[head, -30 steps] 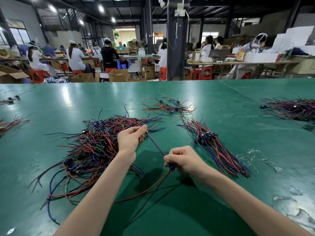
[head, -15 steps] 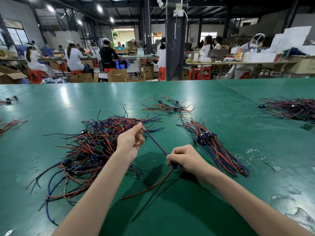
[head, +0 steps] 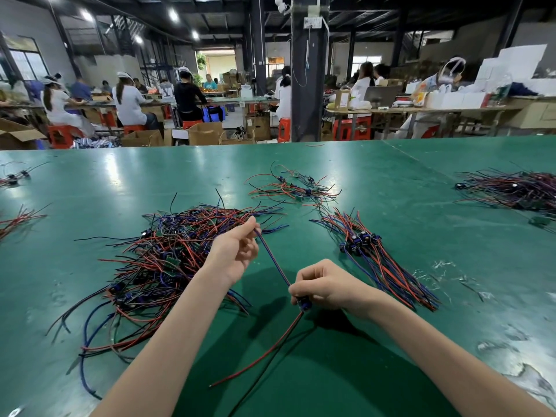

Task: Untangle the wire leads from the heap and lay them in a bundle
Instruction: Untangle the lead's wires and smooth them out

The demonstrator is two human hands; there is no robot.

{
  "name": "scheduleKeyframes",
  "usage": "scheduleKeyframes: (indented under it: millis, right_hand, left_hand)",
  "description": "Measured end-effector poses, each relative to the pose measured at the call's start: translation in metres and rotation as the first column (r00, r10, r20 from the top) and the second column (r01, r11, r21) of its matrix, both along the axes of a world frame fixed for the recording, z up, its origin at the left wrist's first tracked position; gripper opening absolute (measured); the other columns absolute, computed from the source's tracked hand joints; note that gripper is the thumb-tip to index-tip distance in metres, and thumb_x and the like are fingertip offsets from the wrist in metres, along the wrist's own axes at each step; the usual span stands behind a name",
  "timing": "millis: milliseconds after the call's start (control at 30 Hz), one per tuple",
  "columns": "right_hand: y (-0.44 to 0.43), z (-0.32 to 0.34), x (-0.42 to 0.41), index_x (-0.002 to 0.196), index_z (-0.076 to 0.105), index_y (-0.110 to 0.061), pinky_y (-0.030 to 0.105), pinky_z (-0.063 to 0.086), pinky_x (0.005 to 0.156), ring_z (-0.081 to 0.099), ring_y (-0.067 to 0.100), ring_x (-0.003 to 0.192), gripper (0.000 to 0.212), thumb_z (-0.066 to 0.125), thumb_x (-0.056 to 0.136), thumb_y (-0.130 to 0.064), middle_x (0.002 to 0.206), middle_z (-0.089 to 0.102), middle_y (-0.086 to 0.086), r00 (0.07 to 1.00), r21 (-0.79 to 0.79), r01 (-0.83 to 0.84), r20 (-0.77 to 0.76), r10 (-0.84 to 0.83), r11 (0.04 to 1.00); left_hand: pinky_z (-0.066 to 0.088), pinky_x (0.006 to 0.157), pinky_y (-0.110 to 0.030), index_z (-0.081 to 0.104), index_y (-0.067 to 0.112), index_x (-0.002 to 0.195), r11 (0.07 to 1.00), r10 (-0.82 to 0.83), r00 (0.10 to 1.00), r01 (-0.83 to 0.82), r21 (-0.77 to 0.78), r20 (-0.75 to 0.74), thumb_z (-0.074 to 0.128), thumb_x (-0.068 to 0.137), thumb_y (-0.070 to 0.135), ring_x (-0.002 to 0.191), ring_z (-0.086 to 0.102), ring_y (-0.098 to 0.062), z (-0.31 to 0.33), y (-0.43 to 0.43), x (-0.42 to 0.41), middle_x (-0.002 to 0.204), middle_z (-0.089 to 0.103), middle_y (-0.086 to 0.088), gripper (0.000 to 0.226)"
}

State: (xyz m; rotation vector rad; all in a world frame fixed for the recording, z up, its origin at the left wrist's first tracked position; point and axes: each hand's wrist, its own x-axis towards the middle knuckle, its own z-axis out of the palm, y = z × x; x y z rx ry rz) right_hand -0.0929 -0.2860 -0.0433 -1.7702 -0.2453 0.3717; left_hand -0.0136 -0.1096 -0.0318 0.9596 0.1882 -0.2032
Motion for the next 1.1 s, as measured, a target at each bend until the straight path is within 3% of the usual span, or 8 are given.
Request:
scheduleKeyframes:
  millis: [133, 267, 333, 400, 467, 533, 633, 1100]
  right_hand:
    - [-0.001, 0.003, -0.002, 0.059, 0.059, -0.010, 0.019, 0.031, 0.048, 0.055, 0.012, 0.052, 0.028, 0.061, 0.086, -0.004, 0.069, 0.065, 0.010, 1.000, -0.018, -0.022, -0.017, 0.021, 1.000]
    - [-0.002, 0.006, -0.003, 0.058, 0.059, -0.014, 0.018, 0.025, 0.043, 0.053, 0.010, 0.053, 0.029, 0.062, 0.087, -0.008, 0.068, 0.067, 0.006, 1.000, -0.004, -0.029, -0.002, 0.029, 1.000]
    - [-0.001, 0.006, -0.005, 0.060, 0.059, -0.012, 0.015, 0.027, 0.042, 0.052, 0.011, 0.052, 0.028, 0.062, 0.087, -0.007, 0.069, 0.065, 0.008, 0.999, 0.001, -0.050, -0.001, 0.050, 0.999]
    - [-0.001, 0.006, -0.006, 0.061, 0.057, -0.008, 0.011, 0.034, 0.043, 0.054, 0.009, 0.050, 0.028, 0.060, 0.088, -0.003, 0.066, 0.065, 0.007, 0.998, 0.029, -0.062, -0.007, 0.062, 0.998]
    - [-0.001, 0.006, -0.006, 0.061, 0.057, -0.006, 0.010, 0.038, 0.045, 0.055, 0.008, 0.049, 0.028, 0.059, 0.088, 0.000, 0.064, 0.065, 0.006, 0.999, 0.036, -0.049, -0.003, 0.049, 0.998]
    - [-0.002, 0.006, -0.004, 0.060, 0.056, -0.005, 0.013, 0.041, 0.050, 0.055, 0.009, 0.049, 0.029, 0.058, 0.088, 0.002, 0.065, 0.063, 0.009, 1.000, 0.046, -0.030, -0.002, 0.030, 0.998]
    - [-0.002, 0.003, -0.002, 0.058, 0.057, -0.004, 0.015, 0.044, 0.051, 0.054, 0.011, 0.048, 0.031, 0.057, 0.087, 0.005, 0.066, 0.061, 0.013, 0.999, 0.049, -0.026, -0.021, 0.027, 0.998]
    - [-0.004, -0.001, 0.000, 0.053, 0.065, -0.017, 0.010, 0.035, 0.041, 0.057, 0.008, 0.049, 0.035, 0.063, 0.086, -0.007, 0.072, 0.064, 0.016, 1.000, -0.041, -0.013, -0.016, 0.012, 0.999]
  left_hand:
    - [0.042, 0.048, -0.019, 0.064, 0.007, 0.069, 0.906, 0.129, 0.945, -0.235, 0.353, 0.301, 0.070, 0.084, 0.017, 0.044, 0.040, -0.005, -0.012, -0.003, 0.003, 0.060, 0.057, 0.001, 0.019]
    - [0.039, 0.055, -0.018, 0.066, 0.012, 0.068, 0.623, 0.070, 0.815, -0.486, 0.612, 0.576, 0.072, 0.084, 0.024, 0.051, 0.043, -0.006, -0.022, -0.002, 0.003, 0.057, 0.057, 0.005, 0.021]
    - [0.038, 0.055, -0.015, 0.067, 0.013, 0.068, 0.543, 0.019, 0.779, -0.534, 0.648, 0.627, 0.072, 0.083, 0.025, 0.051, 0.045, -0.004, -0.024, -0.004, 0.001, 0.057, 0.059, 0.007, 0.020]
    - [0.037, 0.054, -0.018, 0.067, 0.014, 0.066, 0.597, 0.060, 0.812, -0.496, 0.631, 0.581, 0.072, 0.083, 0.025, 0.049, 0.043, -0.003, -0.024, -0.007, 0.001, 0.052, 0.057, 0.011, 0.021]
    - [0.037, 0.052, -0.019, 0.066, 0.013, 0.064, 0.718, 0.150, 0.870, -0.423, 0.553, 0.470, 0.073, 0.082, 0.022, 0.048, 0.041, -0.004, -0.022, -0.006, 0.003, 0.047, 0.054, 0.013, 0.021]
    - [0.040, 0.047, -0.016, 0.066, 0.011, 0.065, 0.819, 0.201, 0.917, -0.350, 0.455, 0.344, 0.074, 0.081, 0.019, 0.047, 0.041, -0.005, -0.020, -0.005, 0.005, 0.049, 0.056, 0.009, 0.020]
    - [0.040, 0.043, -0.014, 0.067, 0.008, 0.067, 0.894, 0.197, 0.952, -0.272, 0.356, 0.232, 0.074, 0.081, 0.017, 0.045, 0.042, -0.004, -0.019, -0.005, 0.004, 0.056, 0.058, 0.003, 0.018]
    - [0.043, 0.046, -0.015, 0.067, 0.009, 0.066, 0.899, 0.184, 0.958, -0.255, 0.356, 0.220, 0.076, 0.079, 0.019, 0.046, 0.043, -0.005, -0.023, -0.004, 0.004, 0.059, 0.059, 0.001, 0.019]
